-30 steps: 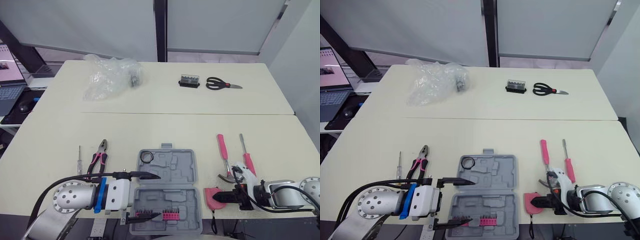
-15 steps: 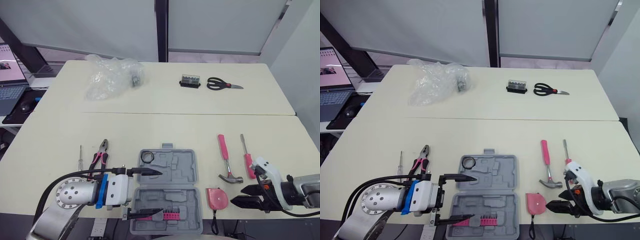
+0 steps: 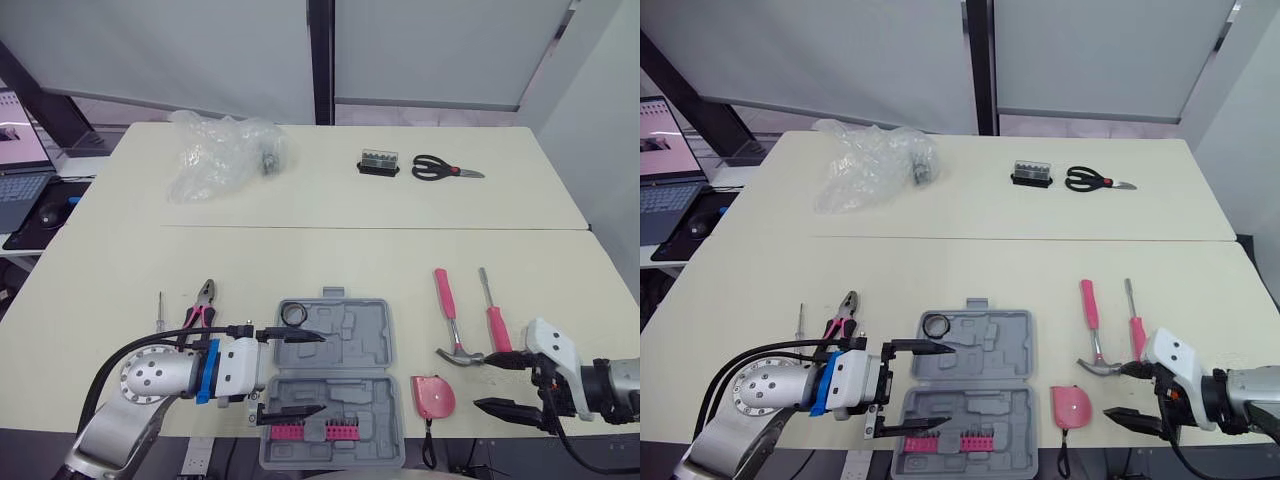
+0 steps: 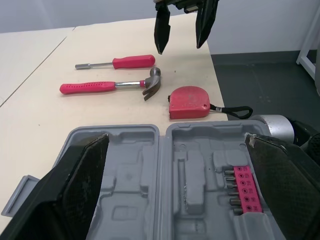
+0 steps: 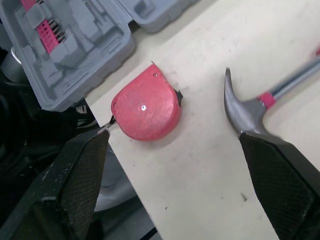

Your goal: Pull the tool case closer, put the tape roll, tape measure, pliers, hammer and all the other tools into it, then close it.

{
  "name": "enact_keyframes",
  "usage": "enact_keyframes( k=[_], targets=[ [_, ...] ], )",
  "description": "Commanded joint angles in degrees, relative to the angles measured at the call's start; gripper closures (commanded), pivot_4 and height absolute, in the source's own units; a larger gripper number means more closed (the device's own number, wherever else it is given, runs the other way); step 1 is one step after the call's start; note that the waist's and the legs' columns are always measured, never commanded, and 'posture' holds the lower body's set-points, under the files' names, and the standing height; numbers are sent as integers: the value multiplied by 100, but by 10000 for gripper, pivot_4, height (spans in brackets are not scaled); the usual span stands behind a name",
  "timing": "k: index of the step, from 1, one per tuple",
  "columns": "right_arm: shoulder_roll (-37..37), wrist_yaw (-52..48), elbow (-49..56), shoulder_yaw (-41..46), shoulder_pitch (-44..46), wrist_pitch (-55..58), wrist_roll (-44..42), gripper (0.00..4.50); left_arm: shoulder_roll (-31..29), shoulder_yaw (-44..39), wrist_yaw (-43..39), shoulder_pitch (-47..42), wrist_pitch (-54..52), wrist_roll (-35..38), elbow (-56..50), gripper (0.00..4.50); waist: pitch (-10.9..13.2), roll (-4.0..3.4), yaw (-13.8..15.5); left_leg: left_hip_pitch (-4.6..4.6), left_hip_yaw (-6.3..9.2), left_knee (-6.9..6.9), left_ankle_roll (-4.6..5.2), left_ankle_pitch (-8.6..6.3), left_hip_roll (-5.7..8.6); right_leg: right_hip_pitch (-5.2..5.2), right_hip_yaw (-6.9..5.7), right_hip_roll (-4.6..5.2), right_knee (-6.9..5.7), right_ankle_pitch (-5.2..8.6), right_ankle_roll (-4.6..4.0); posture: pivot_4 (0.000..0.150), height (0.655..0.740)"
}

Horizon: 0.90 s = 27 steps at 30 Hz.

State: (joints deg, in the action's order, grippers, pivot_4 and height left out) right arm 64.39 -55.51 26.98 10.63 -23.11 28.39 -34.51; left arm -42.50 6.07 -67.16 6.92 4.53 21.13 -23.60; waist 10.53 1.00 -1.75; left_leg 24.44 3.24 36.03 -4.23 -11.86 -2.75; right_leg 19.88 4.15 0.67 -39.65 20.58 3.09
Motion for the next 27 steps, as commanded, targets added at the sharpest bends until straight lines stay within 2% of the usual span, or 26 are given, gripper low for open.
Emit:
enact_keyframes(
  k=[1,7,10,14,17,27],
  targets=[
    [-123,-352,-70,177,170,-978,576,1006,77,-55,-112,-16,303,148,28,0,0,0,-1,-5,0,-1,0,0,1,-5,0,1,1,0,0,1500,7400],
    [-465,-989,-544,-1,787,-2396,1048,1006,22,-93,-384,6,476,345,72,0,2,2,-2,-56,-1,-9,0,-1,0,-65,-2,2,26,0,0,1500,7400],
    [-618,-1593,-938,-388,1279,-3677,1422,1006,-29,-66,-412,135,440,370,-113,0,2,2,-8,-58,0,-9,0,-1,-1,-66,-3,2,27,0,0,1500,7400],
    [-720,-2221,-1564,-992,1728,-4632,1838,1006,-114,-25,-437,274,379,385,-313,0,2,1,-8,-61,1,-8,0,-1,-1,-72,-4,2,29,0,0,1500,7400],
    [-725,-2498,-1921,-1398,1920,-4852,2034,1006,-157,22,-422,343,380,285,-429,0,2,0,11,-62,1,-8,0,-1,1,-74,-4,4,30,0,-1,1500,7400],
    [-1091,-2127,-2480,-1927,2200,-4721,2622,1006,-148,34,-89,815,407,84,-744,0,3,-1,8,-66,2,-8,0,-1,2,-77,-4,6,29,0,-1,1500,7400]
  ],
)
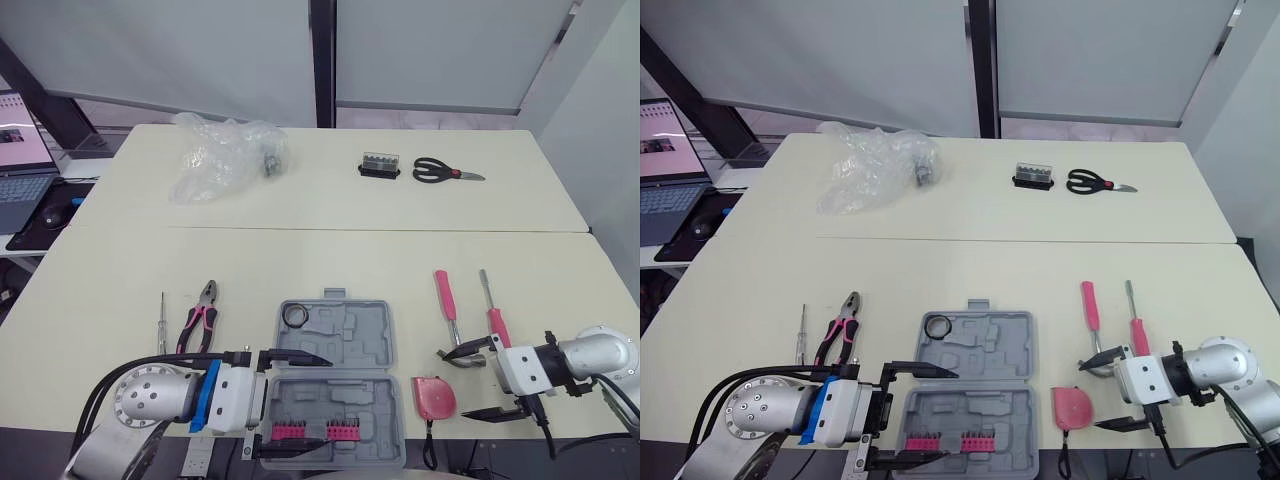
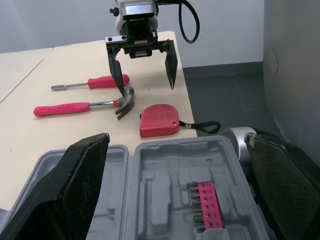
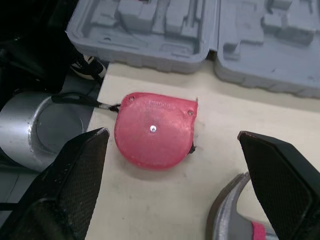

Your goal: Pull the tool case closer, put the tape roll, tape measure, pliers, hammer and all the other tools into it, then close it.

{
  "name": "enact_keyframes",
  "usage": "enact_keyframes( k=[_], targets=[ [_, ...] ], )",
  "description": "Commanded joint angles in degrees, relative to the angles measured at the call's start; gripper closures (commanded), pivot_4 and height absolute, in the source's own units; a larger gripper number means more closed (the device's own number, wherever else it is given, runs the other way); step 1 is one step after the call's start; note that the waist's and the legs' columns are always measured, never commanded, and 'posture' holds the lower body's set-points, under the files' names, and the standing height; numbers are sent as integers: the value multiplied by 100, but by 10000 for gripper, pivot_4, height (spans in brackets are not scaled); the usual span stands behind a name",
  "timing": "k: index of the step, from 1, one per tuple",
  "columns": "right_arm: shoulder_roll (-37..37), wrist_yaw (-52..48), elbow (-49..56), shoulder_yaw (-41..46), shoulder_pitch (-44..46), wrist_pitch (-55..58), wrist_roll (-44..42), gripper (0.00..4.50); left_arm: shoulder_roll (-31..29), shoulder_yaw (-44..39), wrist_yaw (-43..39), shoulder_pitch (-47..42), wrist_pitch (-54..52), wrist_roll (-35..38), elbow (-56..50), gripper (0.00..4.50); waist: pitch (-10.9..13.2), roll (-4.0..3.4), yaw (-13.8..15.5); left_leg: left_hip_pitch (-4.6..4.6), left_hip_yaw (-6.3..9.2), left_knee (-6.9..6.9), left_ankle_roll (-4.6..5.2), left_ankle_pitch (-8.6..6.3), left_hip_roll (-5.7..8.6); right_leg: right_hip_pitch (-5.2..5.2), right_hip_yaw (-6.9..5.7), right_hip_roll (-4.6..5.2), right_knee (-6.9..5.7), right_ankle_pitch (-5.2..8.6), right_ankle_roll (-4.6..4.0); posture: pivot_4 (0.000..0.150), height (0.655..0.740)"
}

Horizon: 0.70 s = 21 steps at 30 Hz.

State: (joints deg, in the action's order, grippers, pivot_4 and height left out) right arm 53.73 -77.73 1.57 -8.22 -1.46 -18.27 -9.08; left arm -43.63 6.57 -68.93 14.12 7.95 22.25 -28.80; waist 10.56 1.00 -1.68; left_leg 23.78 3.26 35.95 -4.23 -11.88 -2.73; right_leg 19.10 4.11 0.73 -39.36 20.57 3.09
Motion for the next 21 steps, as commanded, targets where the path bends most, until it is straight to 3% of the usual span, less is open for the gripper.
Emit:
enact_keyframes(
  k=[1,21],
  targets=[
    [-56,140,73,-65,19,-34,107,1006,-35,-17,105,127,69,-45,-232,0,0,-1,1,0,0,0,0,0,0,0,0,0,0,0,0,1500,7400],
    [-392,699,-80,-563,-106,104,667,1006,-105,-83,180,326,203,-165,-153,0,0,-1,0,0,1,1,0,0,0,0,0,0,-1,0,0,1500,7400]
  ],
)
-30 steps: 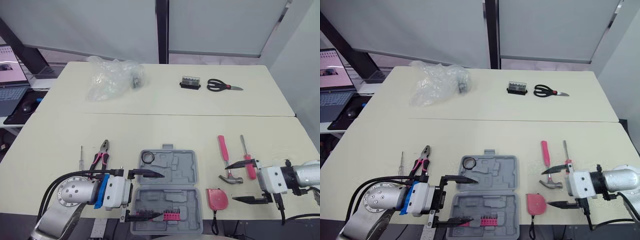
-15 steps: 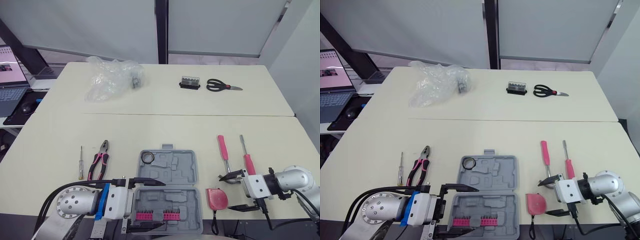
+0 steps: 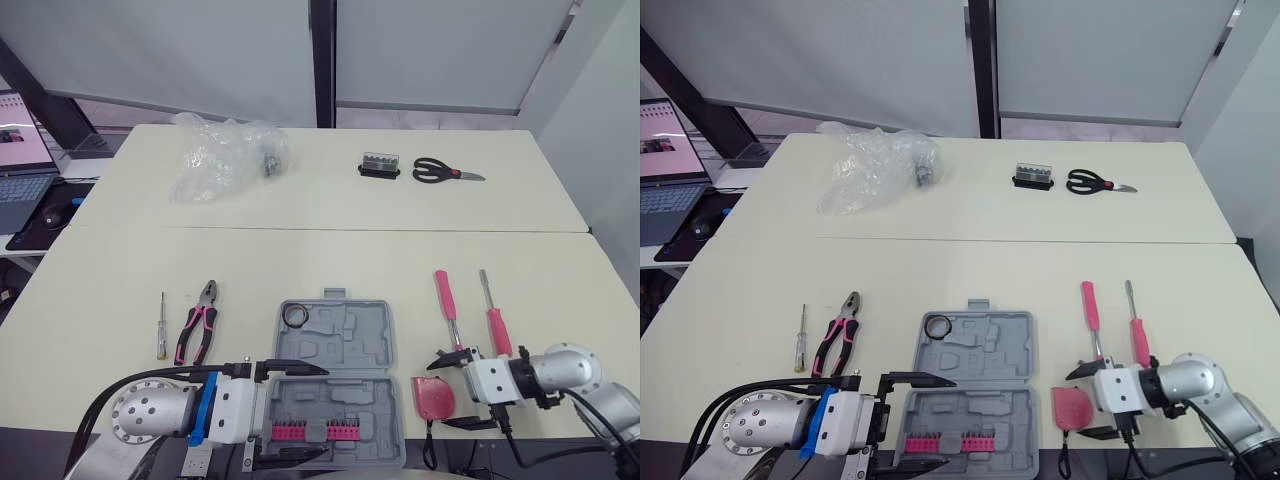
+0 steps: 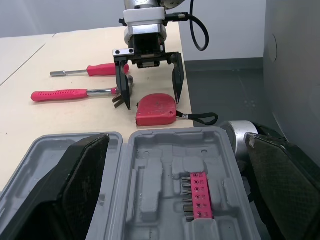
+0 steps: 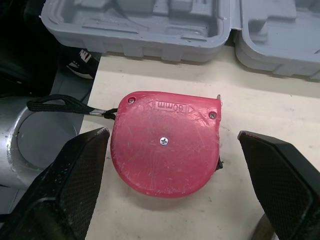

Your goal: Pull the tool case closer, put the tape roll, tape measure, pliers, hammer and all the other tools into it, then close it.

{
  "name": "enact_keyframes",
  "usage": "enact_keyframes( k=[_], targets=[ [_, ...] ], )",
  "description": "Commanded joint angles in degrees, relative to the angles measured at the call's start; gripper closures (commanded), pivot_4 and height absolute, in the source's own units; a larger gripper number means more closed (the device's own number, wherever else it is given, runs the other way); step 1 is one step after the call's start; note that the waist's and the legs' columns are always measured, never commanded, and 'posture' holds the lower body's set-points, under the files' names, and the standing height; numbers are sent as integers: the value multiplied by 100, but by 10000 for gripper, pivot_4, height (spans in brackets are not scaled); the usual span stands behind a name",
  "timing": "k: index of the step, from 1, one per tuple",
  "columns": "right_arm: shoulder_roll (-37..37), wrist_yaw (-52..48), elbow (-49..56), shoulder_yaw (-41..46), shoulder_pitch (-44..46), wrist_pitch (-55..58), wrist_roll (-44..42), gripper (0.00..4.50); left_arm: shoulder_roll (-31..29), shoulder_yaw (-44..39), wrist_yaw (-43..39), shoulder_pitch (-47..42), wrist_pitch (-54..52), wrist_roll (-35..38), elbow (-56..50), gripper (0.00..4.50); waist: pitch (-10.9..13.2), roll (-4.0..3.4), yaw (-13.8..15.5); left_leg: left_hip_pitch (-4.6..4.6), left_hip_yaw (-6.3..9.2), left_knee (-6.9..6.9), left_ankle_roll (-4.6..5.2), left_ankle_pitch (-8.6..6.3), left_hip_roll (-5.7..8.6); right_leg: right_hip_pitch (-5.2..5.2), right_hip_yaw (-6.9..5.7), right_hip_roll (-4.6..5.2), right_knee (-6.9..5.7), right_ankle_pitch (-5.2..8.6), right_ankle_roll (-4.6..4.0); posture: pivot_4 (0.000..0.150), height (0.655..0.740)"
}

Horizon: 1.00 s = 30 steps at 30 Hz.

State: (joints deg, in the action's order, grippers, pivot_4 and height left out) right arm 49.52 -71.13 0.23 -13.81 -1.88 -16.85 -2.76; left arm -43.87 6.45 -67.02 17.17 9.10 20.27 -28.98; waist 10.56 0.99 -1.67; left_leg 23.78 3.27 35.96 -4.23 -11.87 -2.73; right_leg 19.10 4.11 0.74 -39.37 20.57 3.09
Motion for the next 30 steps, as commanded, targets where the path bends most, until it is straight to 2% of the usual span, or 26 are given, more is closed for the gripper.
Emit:
enact_keyframes(
  k=[1,13,16,18,24,28,30],
  targets=[
    [31,54,39,-13,-73,-51,48,1006,-86,-70,-13,18,94,35,-128,0,0,0,0,0,0,0,0,0,0,0,0,0,0,0,0,1500,7400],
    [-36,216,47,-92,-123,92,124,1006,-118,-48,-8,-54,114,45,-66,0,0,0,0,0,0,0,0,0,0,0,0,0,-1,0,0,1500,7400],
    [-49,253,57,-98,-117,105,144,7006,-112,-41,2,-68,112,40,-60,0,0,0,0,0,0,0,0,0,0,0,0,0,-1,0,0,1500,7400],
    [-45,293,73,-84,-110,92,152,13224,-101,-39,12,-72,117,36,-44,0,0,0,0,0,0,0,0,0,0,0,0,0,-1,0,0,1500,7400],
    [105,369,322,134,-80,286,66,13813,-72,-173,62,-8,8,263,-17,0,0,0,0,0,0,0,0,0,0,0,0,0,-1,0,0,1500,7400],
    [369,346,962,389,95,1091,-112,13813,-161,-464,120,19,-252,470,49,0,0,-1,-4,0,0,1,0,0,0,2,0,0,-5,0,0,1500,7400],
    [652,164,1560,424,474,1986,-166,13813,-226,-665,199,-72,-482,542,134,0,1,-5,-21,-1,1,1,0,0,0,2,0,0,-7,0,0,1500,7400]
  ],
)
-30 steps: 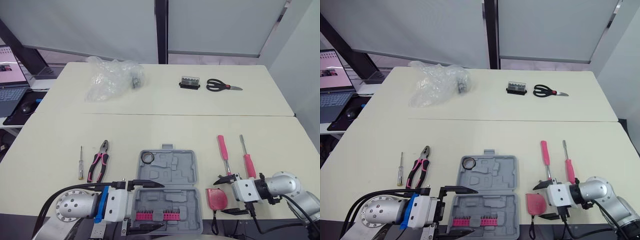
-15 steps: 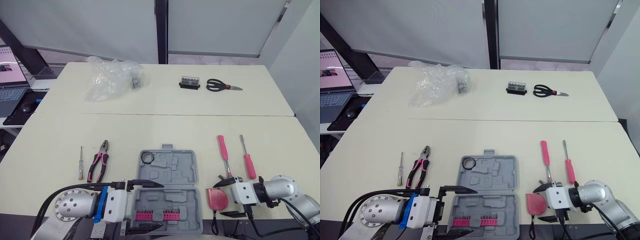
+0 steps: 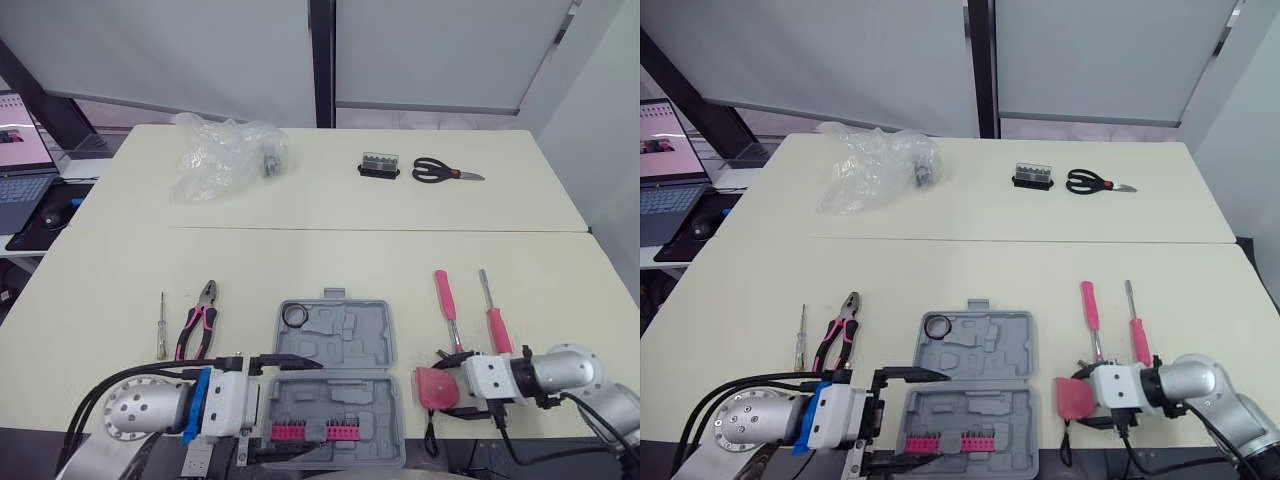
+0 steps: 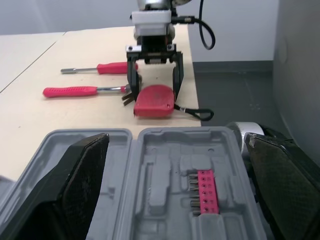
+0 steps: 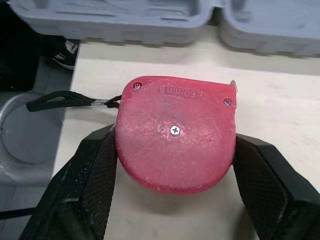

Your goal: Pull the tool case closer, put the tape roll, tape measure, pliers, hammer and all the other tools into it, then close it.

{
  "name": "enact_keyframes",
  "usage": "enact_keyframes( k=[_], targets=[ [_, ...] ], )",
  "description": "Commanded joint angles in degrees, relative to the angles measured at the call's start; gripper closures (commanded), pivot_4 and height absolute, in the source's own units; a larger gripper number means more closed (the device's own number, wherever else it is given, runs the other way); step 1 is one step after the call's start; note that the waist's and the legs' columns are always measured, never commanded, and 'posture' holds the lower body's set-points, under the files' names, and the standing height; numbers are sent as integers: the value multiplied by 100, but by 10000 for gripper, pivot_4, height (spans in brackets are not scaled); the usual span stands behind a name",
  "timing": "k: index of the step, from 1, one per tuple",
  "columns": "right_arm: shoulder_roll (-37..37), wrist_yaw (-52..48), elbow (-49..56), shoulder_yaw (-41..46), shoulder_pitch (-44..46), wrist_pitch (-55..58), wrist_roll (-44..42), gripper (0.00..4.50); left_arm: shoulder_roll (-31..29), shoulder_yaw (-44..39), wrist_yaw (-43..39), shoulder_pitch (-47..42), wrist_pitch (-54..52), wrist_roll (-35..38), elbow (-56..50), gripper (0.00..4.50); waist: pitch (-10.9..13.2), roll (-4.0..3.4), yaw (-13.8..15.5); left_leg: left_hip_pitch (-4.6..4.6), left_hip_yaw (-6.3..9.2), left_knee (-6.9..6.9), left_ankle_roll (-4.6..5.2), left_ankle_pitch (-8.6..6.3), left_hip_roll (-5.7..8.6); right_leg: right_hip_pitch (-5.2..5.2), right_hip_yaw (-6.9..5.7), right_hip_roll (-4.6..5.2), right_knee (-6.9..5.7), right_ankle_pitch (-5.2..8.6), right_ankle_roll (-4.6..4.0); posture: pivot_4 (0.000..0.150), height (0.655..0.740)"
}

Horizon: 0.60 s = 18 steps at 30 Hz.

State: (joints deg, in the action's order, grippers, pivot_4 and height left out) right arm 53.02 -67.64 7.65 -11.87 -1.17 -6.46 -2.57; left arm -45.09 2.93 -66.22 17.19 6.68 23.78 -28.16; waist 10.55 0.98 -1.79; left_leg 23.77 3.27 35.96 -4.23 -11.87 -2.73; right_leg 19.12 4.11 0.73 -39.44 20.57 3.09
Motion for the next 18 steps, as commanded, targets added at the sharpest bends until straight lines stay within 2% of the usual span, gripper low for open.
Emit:
enact_keyframes(
  k=[1,6,9,18],
  targets=[
    [407,-249,1003,207,564,1274,-180,13813,-116,-358,149,-130,-339,216,86,0,2,-8,-10,-1,-1,1,0,0,0,2,1,0,-4,0,0,1500,7400],
    [383,-380,1532,-278,1934,3204,-71,13813,-162,-421,334,-495,-876,137,216,0,3,-6,-4,3,2,0,0,0,0,6,-2,0,-3,0,0,1500,7400],
    [183,-633,1603,-866,2789,3807,68,13813,-165,-395,507,-843,-1119,-43,354,0,3,-6,-2,4,5,-1,0,0,0,10,-5,-1,-3,0,0,1500,7400],
    [-769,-911,622,-2188,4252,3980,727,13813,-33,-25,722,-1571,-1289,-674,858,0,5,-7,-6,10,2,0,0,0,2,20,-5,2,-7,0,0,1500,7400]
  ],
)
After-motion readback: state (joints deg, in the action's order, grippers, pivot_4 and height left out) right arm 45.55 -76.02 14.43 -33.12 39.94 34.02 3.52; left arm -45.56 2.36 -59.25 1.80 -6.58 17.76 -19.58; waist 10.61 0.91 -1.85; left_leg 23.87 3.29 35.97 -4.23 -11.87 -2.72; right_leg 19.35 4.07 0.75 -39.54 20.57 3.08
